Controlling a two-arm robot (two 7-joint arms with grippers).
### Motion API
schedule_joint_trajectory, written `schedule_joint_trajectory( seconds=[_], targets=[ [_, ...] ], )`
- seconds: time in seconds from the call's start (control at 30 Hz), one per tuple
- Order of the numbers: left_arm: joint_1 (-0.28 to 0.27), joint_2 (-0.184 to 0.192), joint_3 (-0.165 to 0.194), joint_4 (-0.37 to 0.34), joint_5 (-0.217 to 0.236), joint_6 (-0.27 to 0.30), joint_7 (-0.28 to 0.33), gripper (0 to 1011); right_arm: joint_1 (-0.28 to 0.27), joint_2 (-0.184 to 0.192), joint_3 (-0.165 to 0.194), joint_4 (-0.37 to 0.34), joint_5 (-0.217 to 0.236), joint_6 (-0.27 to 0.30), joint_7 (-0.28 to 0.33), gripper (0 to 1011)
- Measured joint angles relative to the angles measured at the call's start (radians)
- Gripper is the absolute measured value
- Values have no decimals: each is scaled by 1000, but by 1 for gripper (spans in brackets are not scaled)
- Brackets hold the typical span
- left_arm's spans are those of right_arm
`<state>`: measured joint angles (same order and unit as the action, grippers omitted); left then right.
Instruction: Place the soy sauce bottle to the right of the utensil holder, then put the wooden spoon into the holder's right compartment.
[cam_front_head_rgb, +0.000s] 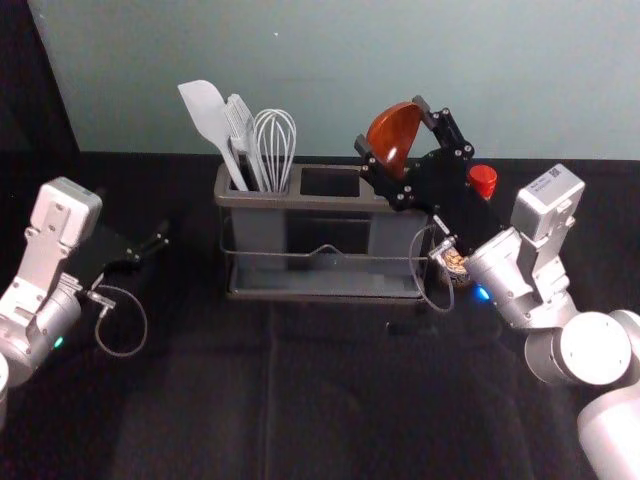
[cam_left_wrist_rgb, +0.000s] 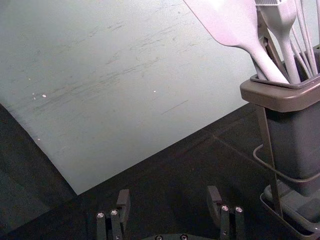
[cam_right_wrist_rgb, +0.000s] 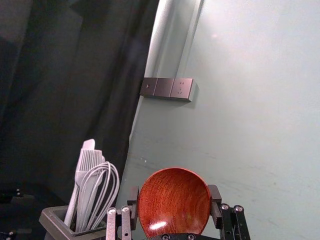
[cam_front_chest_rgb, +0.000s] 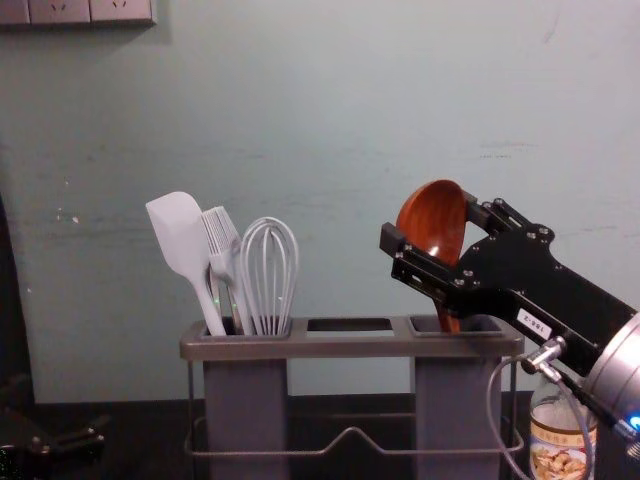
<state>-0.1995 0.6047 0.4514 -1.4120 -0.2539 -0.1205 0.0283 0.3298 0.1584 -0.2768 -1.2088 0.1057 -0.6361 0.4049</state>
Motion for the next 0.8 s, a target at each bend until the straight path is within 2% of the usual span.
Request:
schedule_joint_trajectory(
  seconds=[0.07, 0.3, 0.53, 0.73, 0.8],
  targets=[
    [0, 0, 0, 0, 0, 0, 0, 1005, -1, 0, 2, -1, 0, 0, 0, 843],
    [0, 0, 0, 0, 0, 0, 0, 1005, -4, -2, 6, -6, 1, 1, -1, 1002],
    [0, 0, 0, 0, 0, 0, 0, 1005, -14, -3, 16, -52, 1, 5, -11, 1003],
    [0, 0, 0, 0, 0, 0, 0, 1005, -57, 9, 26, -155, -10, 48, -32, 1003],
    [0, 0, 0, 0, 0, 0, 0, 1005, -93, 20, 31, -219, -12, 81, -42, 1003]
  ],
)
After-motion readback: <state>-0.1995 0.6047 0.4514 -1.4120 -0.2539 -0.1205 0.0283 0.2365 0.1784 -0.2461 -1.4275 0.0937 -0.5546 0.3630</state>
